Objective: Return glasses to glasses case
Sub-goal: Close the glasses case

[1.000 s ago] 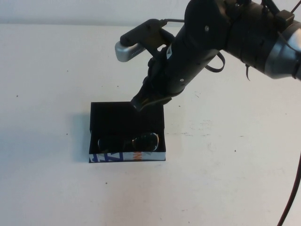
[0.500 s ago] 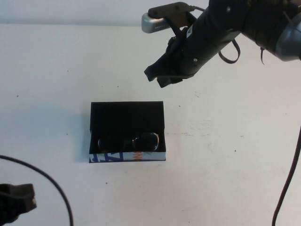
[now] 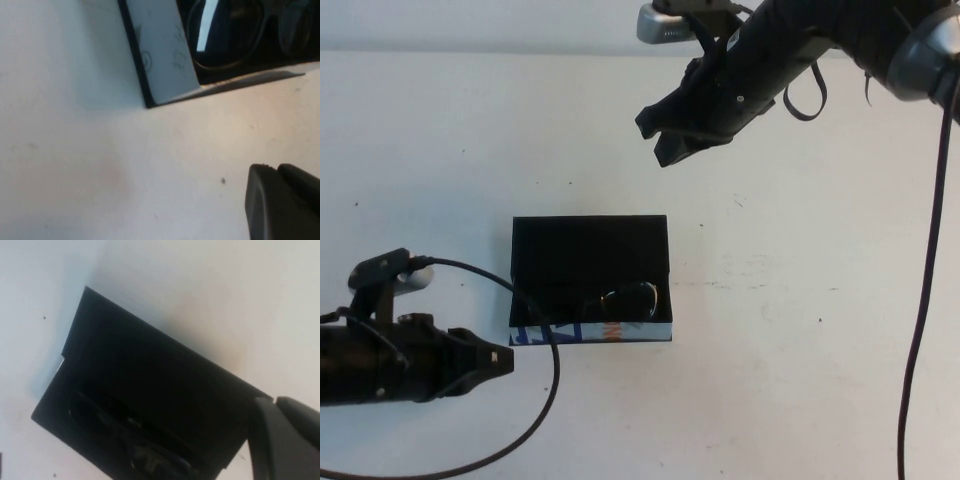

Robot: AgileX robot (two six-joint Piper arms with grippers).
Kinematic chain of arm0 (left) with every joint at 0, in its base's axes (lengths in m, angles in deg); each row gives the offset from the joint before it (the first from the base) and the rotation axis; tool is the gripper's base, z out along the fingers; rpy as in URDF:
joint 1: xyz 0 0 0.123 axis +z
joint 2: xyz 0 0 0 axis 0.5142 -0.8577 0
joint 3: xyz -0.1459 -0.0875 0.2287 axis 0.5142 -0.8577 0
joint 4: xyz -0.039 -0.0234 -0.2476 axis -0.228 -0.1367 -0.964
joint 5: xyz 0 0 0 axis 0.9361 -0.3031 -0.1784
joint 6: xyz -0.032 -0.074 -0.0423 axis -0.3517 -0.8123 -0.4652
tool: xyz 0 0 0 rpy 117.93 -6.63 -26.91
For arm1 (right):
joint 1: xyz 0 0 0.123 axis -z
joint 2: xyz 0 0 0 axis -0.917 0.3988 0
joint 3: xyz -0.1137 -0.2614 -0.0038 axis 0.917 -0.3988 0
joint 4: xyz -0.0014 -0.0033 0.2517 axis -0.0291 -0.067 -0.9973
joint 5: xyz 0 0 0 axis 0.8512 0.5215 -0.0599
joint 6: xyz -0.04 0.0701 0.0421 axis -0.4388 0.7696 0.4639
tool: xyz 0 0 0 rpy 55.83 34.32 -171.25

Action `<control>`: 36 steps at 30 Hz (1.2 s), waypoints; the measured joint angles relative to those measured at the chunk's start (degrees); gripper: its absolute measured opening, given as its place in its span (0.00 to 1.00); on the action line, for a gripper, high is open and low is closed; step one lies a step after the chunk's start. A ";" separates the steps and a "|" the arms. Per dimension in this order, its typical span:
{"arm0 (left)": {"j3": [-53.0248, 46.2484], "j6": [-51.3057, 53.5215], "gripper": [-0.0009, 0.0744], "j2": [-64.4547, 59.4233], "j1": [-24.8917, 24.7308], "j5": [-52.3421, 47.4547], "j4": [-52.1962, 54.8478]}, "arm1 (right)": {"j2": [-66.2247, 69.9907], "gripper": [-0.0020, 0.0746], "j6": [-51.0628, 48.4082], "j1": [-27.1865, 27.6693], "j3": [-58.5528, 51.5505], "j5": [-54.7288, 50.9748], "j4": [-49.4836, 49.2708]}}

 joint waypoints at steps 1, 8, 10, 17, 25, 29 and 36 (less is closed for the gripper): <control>0.22 3.03 0.01 -1.92 0.00 -0.02 -2.74 | 0.90 0.02 0.00 0.26 1.23 -0.63 -0.30; 2.31 16.23 0.01 -11.54 0.00 -1.33 -15.33 | 7.19 0.02 -1.10 0.40 8.77 -3.67 -2.26; 3.32 17.64 0.01 -13.72 0.00 -2.29 -16.34 | 9.00 0.02 -1.33 0.40 10.98 -4.22 -2.79; 5.89 19.65 0.01 -18.72 0.00 -3.52 -17.35 | 13.53 0.02 -1.54 0.40 16.05 -4.49 -3.30; 6.75 20.39 0.01 -20.55 0.00 -5.01 -18.48 | 15.56 0.02 -1.88 0.40 16.97 -3.24 -3.42; 6.87 20.48 0.01 -20.66 0.00 -5.28 -18.61 | 16.80 0.02 -2.02 0.40 17.06 -1.99 -3.42; 6.87 20.48 0.01 -20.66 0.00 -5.28 -18.61 | 20.73 0.02 -2.11 0.40 17.06 -0.80 -4.90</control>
